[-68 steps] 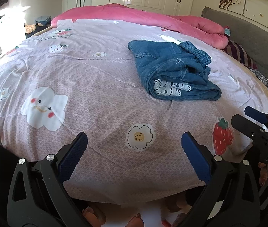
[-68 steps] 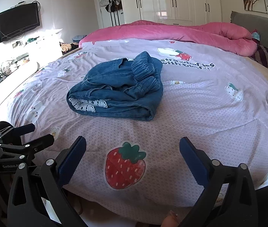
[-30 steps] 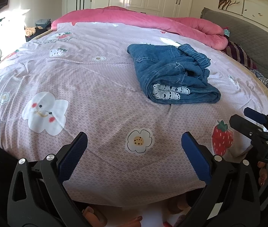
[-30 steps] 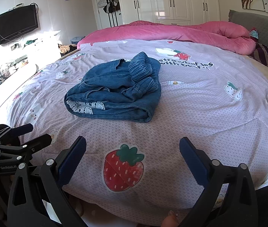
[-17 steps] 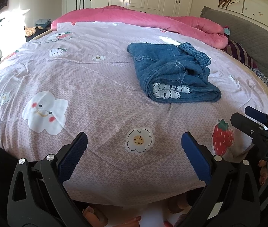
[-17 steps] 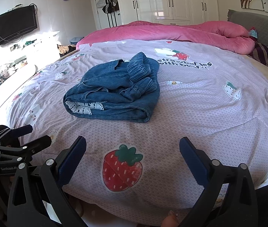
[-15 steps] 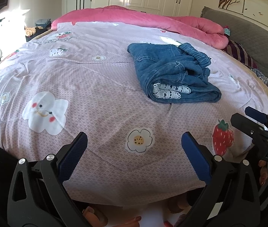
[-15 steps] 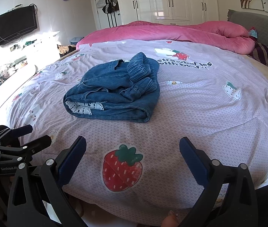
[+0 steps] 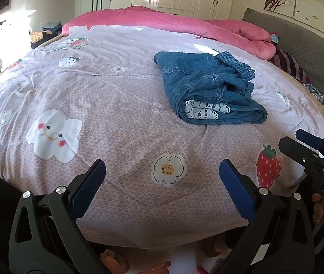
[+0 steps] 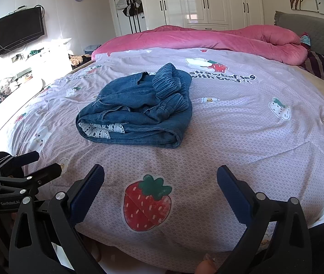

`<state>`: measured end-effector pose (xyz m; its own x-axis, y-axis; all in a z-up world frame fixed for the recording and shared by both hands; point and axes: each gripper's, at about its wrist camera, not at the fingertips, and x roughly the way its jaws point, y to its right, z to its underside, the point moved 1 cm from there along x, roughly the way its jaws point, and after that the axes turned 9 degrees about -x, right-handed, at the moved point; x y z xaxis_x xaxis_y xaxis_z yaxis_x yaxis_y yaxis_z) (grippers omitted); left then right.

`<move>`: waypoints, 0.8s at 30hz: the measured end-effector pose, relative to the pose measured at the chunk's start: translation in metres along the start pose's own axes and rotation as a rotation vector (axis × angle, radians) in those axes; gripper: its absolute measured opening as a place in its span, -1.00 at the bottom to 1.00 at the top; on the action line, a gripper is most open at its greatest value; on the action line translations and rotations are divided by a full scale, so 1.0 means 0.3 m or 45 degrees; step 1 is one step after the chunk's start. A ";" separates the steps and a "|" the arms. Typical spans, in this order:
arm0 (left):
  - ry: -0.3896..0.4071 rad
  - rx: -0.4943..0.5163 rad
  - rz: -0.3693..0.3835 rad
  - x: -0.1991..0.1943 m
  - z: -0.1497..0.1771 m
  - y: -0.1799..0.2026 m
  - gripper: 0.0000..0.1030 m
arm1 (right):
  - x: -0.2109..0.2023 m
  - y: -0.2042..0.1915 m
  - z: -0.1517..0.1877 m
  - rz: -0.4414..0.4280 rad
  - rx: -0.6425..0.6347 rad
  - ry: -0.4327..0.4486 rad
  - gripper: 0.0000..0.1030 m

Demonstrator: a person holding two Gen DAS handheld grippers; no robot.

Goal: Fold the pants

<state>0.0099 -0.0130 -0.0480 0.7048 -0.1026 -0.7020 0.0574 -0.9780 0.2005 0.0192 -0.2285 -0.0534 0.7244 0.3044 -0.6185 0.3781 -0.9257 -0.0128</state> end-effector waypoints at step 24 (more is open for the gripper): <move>-0.009 0.030 -0.033 0.006 0.006 0.010 0.81 | 0.001 0.006 0.003 0.007 0.011 -0.005 0.91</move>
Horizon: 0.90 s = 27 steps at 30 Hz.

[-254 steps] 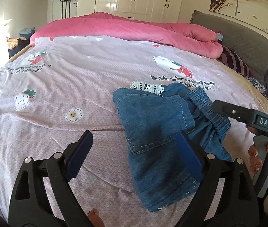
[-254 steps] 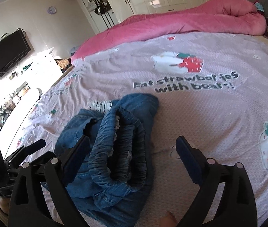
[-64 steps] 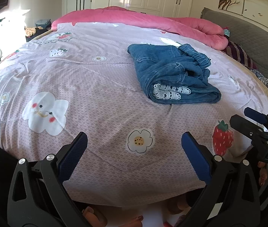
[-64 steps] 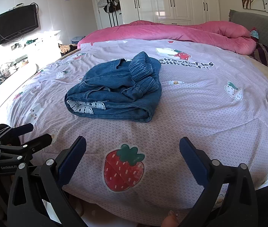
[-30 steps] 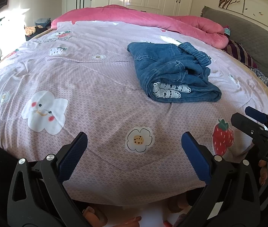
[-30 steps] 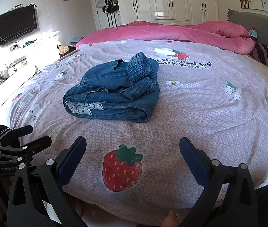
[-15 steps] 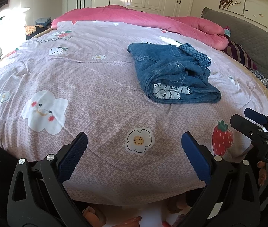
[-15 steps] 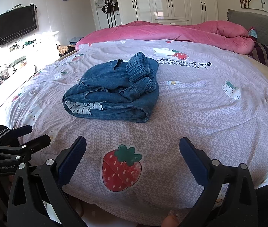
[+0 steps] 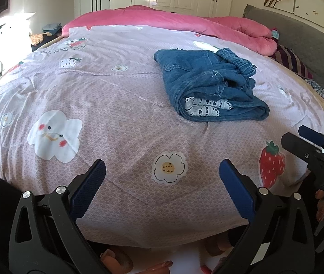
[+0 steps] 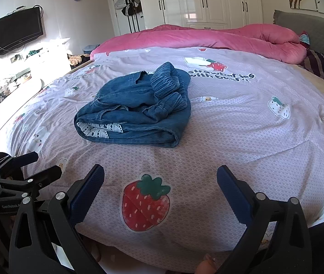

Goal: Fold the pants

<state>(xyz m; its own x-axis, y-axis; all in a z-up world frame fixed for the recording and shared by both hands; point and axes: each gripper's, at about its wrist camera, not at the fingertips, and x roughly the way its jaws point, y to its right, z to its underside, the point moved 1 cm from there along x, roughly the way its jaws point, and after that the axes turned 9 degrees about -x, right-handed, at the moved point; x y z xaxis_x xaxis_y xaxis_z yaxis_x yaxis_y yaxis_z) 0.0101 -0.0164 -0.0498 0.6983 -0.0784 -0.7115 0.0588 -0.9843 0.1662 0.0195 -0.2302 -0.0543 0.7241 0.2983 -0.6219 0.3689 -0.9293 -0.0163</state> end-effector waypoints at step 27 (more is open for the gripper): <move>-0.102 -0.009 -0.011 0.004 -0.030 0.033 0.81 | -0.006 0.055 -0.009 0.020 0.082 -0.001 0.91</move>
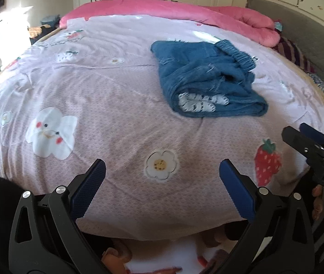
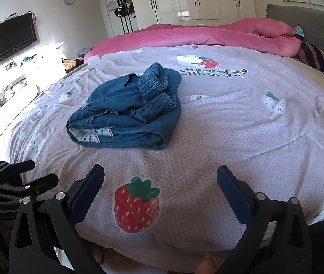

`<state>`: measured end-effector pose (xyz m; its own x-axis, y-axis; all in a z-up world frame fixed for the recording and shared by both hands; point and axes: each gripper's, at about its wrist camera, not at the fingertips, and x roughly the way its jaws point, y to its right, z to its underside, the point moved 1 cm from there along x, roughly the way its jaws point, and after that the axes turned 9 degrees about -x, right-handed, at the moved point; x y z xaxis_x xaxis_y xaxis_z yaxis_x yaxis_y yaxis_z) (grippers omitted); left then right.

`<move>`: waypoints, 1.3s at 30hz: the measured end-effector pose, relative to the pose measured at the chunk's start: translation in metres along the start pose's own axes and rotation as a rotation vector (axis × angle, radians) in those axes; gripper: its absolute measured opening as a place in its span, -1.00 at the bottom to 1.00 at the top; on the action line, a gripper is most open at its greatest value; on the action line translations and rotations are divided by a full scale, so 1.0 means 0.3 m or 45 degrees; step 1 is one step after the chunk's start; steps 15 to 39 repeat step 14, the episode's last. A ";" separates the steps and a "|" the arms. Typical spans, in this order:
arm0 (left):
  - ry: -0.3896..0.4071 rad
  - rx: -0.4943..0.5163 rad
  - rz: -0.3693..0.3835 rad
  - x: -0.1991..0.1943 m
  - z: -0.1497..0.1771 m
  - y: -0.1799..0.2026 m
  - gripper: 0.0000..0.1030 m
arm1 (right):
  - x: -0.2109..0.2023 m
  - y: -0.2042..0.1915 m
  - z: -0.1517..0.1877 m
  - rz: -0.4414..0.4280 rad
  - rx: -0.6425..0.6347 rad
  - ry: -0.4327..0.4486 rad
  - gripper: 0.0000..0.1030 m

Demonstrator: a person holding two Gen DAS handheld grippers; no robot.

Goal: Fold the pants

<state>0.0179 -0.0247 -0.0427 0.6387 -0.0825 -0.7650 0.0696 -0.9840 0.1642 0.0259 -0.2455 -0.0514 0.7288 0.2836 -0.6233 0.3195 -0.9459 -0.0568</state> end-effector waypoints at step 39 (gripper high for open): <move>-0.097 -0.147 -0.455 0.397 -0.594 -0.457 0.82 | 0.190 0.722 -0.323 0.359 0.221 -0.222 0.91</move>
